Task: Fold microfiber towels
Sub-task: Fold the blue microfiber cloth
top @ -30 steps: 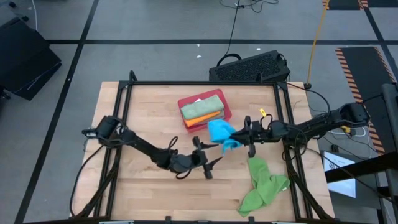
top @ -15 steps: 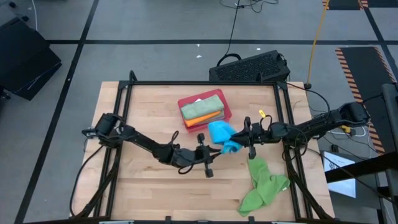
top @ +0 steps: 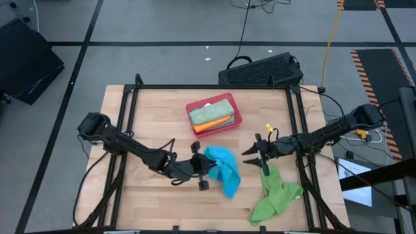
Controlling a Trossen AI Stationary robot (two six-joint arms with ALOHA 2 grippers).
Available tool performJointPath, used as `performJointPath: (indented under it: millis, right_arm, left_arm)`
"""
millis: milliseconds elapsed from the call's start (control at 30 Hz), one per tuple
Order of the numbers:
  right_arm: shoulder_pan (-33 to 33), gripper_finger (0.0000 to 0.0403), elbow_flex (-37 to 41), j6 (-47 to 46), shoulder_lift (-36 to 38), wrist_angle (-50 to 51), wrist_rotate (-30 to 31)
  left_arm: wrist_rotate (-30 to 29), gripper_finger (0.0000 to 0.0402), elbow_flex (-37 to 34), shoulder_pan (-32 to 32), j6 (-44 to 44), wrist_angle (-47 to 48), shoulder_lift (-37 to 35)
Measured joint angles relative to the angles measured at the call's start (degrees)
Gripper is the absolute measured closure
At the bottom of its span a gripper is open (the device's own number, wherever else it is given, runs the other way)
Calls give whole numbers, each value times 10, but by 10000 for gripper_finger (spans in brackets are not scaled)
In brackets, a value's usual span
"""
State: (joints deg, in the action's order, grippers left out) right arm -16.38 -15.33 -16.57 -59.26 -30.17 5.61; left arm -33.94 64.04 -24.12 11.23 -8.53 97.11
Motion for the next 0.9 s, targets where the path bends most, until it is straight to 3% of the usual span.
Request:
performJointPath:
  millis: [167, 433, 900]
  right_arm:
    - [-93, 237, 0, -16, -6, 22, 19]
    - [-241, 235, -36, -20, -113, 13, 197]
    - [-260, 198, -222, 70, -373, 13, 216]
  left_arm:
    - [4, 394, 0, -1, 26, 17, -3]
    - [4, 393, 0, 11, 27, 15, -3]
    - [9, 397, 0, 29, 28, 15, -3]
